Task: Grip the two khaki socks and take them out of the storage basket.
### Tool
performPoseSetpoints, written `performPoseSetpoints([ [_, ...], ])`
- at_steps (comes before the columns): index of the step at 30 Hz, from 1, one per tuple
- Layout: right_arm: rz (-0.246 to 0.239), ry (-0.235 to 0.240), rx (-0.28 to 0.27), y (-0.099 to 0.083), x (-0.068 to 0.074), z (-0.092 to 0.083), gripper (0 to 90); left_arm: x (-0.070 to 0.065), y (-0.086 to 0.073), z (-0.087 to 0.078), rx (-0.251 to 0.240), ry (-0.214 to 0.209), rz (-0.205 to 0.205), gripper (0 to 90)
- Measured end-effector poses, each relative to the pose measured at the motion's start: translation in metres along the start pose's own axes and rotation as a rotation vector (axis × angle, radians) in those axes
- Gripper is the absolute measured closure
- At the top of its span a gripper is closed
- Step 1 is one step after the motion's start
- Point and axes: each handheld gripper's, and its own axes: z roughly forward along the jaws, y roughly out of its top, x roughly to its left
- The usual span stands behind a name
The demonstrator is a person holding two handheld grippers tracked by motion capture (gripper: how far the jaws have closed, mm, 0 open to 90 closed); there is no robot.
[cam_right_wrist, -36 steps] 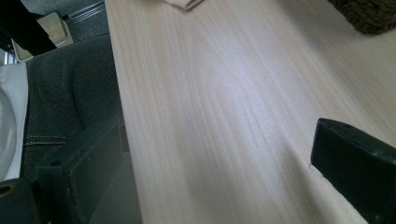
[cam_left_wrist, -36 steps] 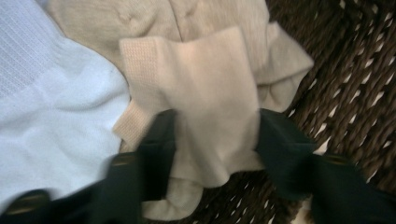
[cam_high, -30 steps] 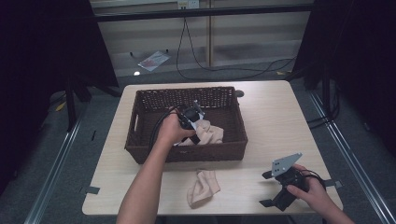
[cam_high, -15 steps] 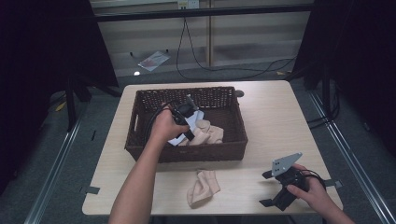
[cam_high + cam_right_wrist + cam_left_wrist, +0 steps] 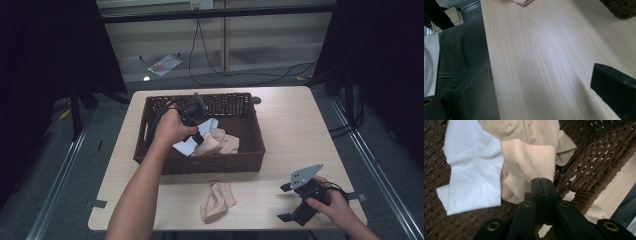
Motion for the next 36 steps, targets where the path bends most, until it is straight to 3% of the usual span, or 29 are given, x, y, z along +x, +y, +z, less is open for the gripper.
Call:
performPoseSetpoints([
  [16, -0.003, -0.003, -0.001, 0.0, 0.0, 0.0, 1.8, -0.013, 0.008, -0.051, -0.024, -0.015, -0.055, 89.8],
  [36, -0.007, -0.002, 0.003, 0.001, 0.0, 0.0, 1.8, -0.039, 0.008, -0.117, -0.064, -0.05, -0.057, 89.7],
])
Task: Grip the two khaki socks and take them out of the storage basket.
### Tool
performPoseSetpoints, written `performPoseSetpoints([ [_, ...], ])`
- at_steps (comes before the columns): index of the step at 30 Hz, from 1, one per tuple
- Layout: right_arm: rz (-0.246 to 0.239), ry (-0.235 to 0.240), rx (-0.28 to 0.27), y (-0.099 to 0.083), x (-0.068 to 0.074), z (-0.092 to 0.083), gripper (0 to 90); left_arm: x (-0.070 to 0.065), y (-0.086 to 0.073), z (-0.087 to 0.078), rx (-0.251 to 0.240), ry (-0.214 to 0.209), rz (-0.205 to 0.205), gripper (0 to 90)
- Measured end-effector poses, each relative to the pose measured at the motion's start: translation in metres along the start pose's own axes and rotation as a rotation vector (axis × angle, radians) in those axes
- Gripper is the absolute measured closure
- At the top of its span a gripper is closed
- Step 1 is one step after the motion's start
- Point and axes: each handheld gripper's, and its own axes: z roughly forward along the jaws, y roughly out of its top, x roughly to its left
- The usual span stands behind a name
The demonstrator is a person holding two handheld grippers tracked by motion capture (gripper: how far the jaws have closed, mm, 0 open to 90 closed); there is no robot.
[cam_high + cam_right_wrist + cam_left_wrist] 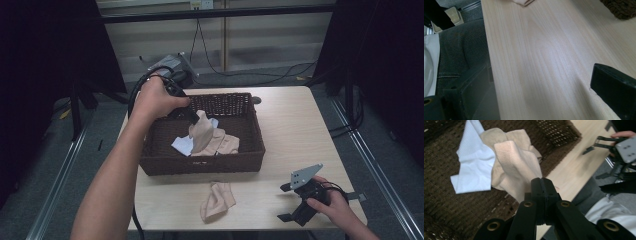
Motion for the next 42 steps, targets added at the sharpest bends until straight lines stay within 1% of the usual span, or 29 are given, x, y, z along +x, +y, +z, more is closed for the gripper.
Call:
performPoseSetpoints([
  [2, -0.003, -0.001, 0.0, 0.0, 0.0, 0.0, 1.9, -0.004, 0.0, -0.006, -0.002, -0.001, 0.003, 89.7],
  [3, -0.001, 0.003, 0.0, 0.0, 0.0, 0.0, 1.8, -0.005, 0.0, -0.009, -0.01, 0.003, 0.008, 89.7],
  [4, -0.002, 0.003, 0.0, 0.0, 0.0, 0.001, 1.8, -0.007, 0.0, -0.012, -0.006, 0.0, 0.013, 89.7],
  [5, -0.002, 0.003, 0.0, 0.0, 0.0, 0.001, 1.8, -0.007, 0.0, -0.012, -0.006, 0.0, 0.013, 89.7],
  [6, -0.003, 0.004, 0.004, 0.0, 0.0, 0.001, 1.8, -0.01, 0.001, -0.017, -0.018, 0.0, 0.015, 89.7],
  [8, -0.001, 0.006, 0.003, 0.0, 0.0, 0.001, 1.8, -0.013, 0.0, -0.022, -0.016, -0.006, 0.024, 89.7],
  [9, 0.002, 0.006, 0.002, 0.0, 0.001, 0.001, 1.8, -0.014, 0.0, -0.023, -0.026, -0.008, 0.021, 89.7],
  [11, 0.001, 0.004, 0.001, 0.0, 0.0, 0.001, 1.8, -0.016, -0.001, -0.024, -0.018, -0.005, 0.025, 89.6],
  [13, -0.005, 0.005, 0.002, 0.0, 0.0, 0.002, 1.9, -0.018, -0.002, -0.026, -0.022, -0.006, 0.029, 89.6],
  [15, -0.002, 0.007, 0.002, 0.0, 0.0, 0.002, 1.8, -0.02, -0.003, -0.026, -0.02, -0.014, 0.031, 89.6],
  [16, -0.003, 0.004, 0.004, 0.0, 0.001, 0.002, 1.8, -0.022, -0.004, -0.026, -0.006, -0.011, 0.043, 89.6],
  [17, -0.003, 0.004, 0.004, 0.0, 0.001, 0.002, 1.8, -0.022, -0.004, -0.026, -0.006, -0.011, 0.043, 89.6],
  [19, 0.003, 0.006, 0.002, 0.0, 0.0, 0.001, 1.8, -0.025, -0.006, -0.027, -0.007, -0.009, 0.06, 89.6],
  [21, -0.004, 0.003, 0.002, 0.0, 0.0, 0.002, 1.8, -0.027, -0.008, -0.026, -0.008, -0.013, 0.07, 89.5],
  [22, -0.003, 0.002, 0.003, 0.0, 0.0, 0.002, 1.8, -0.028, -0.009, -0.026, -0.011, -0.014, 0.068, 89.5],
  [25, -0.003, 0.003, 0.005, 0.0, 0.001, 0.002, 1.9, -0.03, -0.012, -0.023, -0.004, -0.021, 0.087, 89.5],
  [27, 0.002, 0.005, 0.002, 0.0, 0.0, 0.001, 1.9, -0.031, -0.013, -0.021, -0.007, -0.022, 0.085, 89.4],
  [28, 0.001, 0.005, 0.001, 0.0, 0.0, 0.001, 1.8, -0.032, -0.016, -0.019, -0.005, -0.029, 0.096, 89.5],
  [31, 0.001, 0.005, 0.001, 0.0, 0.0, 0.001, 1.8, -0.034, -0.018, -0.017, -0.003, -0.03, 0.103, 89.4],
  [32, 0.002, 0.006, 0.003, 0.0, 0.001, 0.001, 1.8, -0.036, -0.021, -0.016, 0.001, -0.032, 0.112, 89.4],
  [33, 0.0, 0.006, 0.002, 0.0, 0.001, 0.001, 1.8, -0.036, -0.021, -0.016, 0.001, -0.032, 0.112, 89.5],
  [34, 0.001, 0.006, 0.002, 0.0, 0.001, 0.001, 1.8, -0.039, -0.023, -0.014, -0.001, -0.033, 0.124, 89.4],
  [35, -0.002, 0.005, 0.001, 0.0, 0.0, 0.001, 1.8, -0.039, -0.023, -0.014, -0.001, -0.033, 0.124, 89.4],
  [38, 0.002, 0.004, -0.001, 0.0, 0.001, 0.001, 1.8, -0.044, -0.029, -0.009, -0.001, -0.048, 0.147, 89.4],
  [41, 0.002, 0.004, -0.002, 0.0, 0.001, 0.001, 1.9, -0.047, -0.032, -0.005, 0.001, -0.047, 0.158, 89.4],
  [42, 0.0, 0.004, -0.002, 0.0, 0.001, 0.001, 1.9, -0.048, -0.036, 0.001, 0.004, -0.052, 0.163, 89.3],
])
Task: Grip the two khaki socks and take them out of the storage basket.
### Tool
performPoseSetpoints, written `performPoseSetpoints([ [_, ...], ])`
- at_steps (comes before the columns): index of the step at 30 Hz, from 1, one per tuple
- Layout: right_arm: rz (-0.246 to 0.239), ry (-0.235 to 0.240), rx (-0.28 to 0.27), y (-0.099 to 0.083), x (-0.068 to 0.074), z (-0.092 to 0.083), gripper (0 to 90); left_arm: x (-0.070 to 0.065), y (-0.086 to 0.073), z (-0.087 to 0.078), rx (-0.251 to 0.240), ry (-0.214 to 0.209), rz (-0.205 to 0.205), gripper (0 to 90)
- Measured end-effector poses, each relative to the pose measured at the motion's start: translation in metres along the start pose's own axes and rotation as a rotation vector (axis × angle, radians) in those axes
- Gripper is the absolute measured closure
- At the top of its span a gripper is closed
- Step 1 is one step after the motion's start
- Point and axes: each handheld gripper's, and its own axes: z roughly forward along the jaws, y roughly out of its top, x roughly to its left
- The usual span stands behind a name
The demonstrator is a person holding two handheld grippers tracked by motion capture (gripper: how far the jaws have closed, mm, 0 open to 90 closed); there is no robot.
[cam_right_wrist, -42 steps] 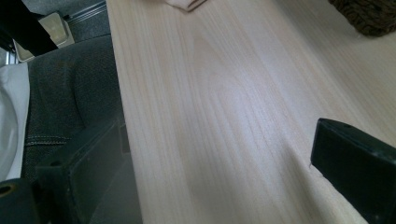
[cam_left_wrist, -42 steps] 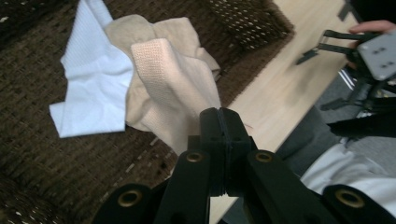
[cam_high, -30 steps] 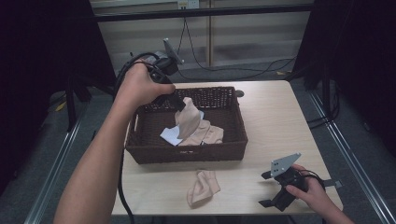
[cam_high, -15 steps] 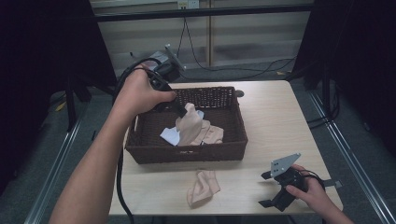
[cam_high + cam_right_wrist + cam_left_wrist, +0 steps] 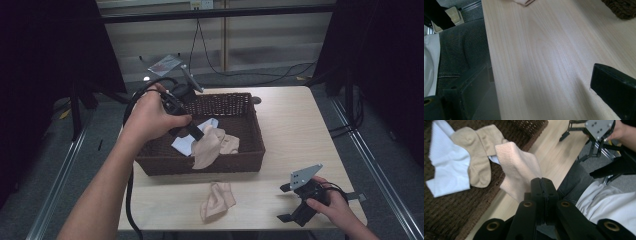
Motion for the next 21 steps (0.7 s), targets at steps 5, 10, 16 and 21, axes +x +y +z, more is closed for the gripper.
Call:
performPoseSetpoints([
  [5, -0.006, -0.002, 0.0, 0.0, 0.0, 0.0, 1.8, -0.001, -0.01, 0.015, 0.007, -0.008, 0.004, 89.3],
  [10, -0.006, -0.005, -0.001, 0.0, 0.0, -0.001, 1.8, -0.001, -0.019, 0.031, 0.017, -0.013, 0.01, 89.1],
  [16, -0.001, -0.004, 0.005, 0.0, 0.001, 0.0, 1.8, 0.001, -0.029, 0.048, 0.019, -0.02, 0.016, 88.4],
  [21, -0.005, -0.004, 0.005, 0.0, 0.0, 0.0, 1.8, 0.004, -0.036, 0.057, -0.003, 0.008, 0.057, 64.2],
])
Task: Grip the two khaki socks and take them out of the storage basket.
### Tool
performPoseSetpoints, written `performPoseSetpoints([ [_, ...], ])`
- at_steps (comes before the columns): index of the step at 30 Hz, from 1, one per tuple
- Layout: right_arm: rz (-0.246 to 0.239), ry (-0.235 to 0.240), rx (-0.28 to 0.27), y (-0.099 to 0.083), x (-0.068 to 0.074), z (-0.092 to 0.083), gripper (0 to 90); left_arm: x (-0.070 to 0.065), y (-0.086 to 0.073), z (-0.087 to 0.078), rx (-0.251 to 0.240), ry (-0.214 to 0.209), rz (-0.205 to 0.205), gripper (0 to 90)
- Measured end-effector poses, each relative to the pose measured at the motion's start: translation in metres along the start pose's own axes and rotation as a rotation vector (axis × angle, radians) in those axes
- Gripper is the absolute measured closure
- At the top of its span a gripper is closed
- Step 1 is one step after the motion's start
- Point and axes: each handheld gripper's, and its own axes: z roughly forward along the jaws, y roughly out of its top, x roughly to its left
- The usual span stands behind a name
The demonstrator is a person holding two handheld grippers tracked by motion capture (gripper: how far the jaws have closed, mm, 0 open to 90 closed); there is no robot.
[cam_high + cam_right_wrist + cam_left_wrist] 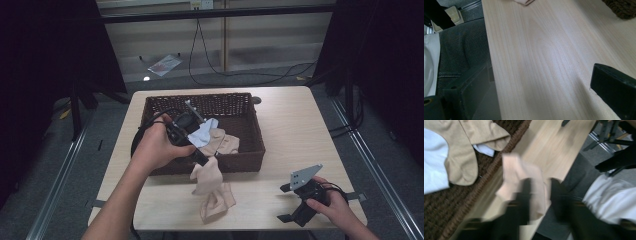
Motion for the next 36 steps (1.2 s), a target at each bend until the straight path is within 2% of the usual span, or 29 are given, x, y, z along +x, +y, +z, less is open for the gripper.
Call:
performPoseSetpoints([
  [1, 0.004, -0.001, 0.0, 0.0, 0.0, 0.0, 1.8, 0.001, -0.004, 0.003, -0.003, 0.02, -0.009, 50.6],
  [4, 0.009, 0.002, 0.001, 0.0, 0.0, 0.0, 1.9, 0.001, -0.008, 0.005, -0.01, 0.005, -0.014, 41.6],
  [7, 0.005, 0.001, -0.001, 0.0, 0.0, 0.0, 1.8, 0.001, -0.014, 0.009, 0.001, 0.017, -0.012, 30.3],
  [8, 0.006, 0.001, -0.001, 0.0, 0.001, 0.0, 1.8, 0.001, -0.017, 0.011, -0.005, 0.023, -0.012, 30.3],
  [12, 0.01, 0.0, 0.002, 0.0, 0.001, 0.0, 1.8, 0.002, -0.026, 0.016, -0.004, 0.045, -0.009, 18.0],
  [17, 0.009, 0.0, 0.0, 0.0, 0.001, 0.0, 1.8, 0.005, -0.042, 0.023, -0.034, 0.046, -0.004, 12.8],
  [22, 0.008, 0.001, 0.001, 0.0, 0.001, 0.0, 1.8, 0.007, -0.053, 0.028, -0.062, 0.03, 0.035, 9.4],
  [28, 0.006, 0.0, 0.001, 0.0, 0.001, 0.0, 1.9, 0.008, -0.076, 0.042, -0.098, 0.026, 0.035, 7.2],
  [30, 0.006, 0.0, 0.001, 0.0, 0.001, 0.0, 1.8, 0.009, -0.082, 0.048, -0.095, 0.023, 0.04, 7.3],
  [31, 0.007, -0.001, 0.002, 0.0, 0.001, 0.0, 1.9, 0.009, -0.086, 0.051, -0.101, 0.023, 0.023, 7.5],
  [32, 0.007, -0.001, 0.002, 0.0, 0.001, 0.0, 1.9, 0.009, -0.086, 0.051, -0.101, 0.023, 0.023, 7.5],
  [33, 0.005, -0.001, 0.001, 0.0, 0.001, 0.001, 1.9, 0.01, -0.091, 0.058, -0.113, 0.016, 0.018, 7.6],
  [36, 0.007, 0.0, 0.005, 0.0, 0.002, 0.001, 1.9, 0.011, -0.094, 0.065, -0.089, 0.008, 0.031, 8.0],
])
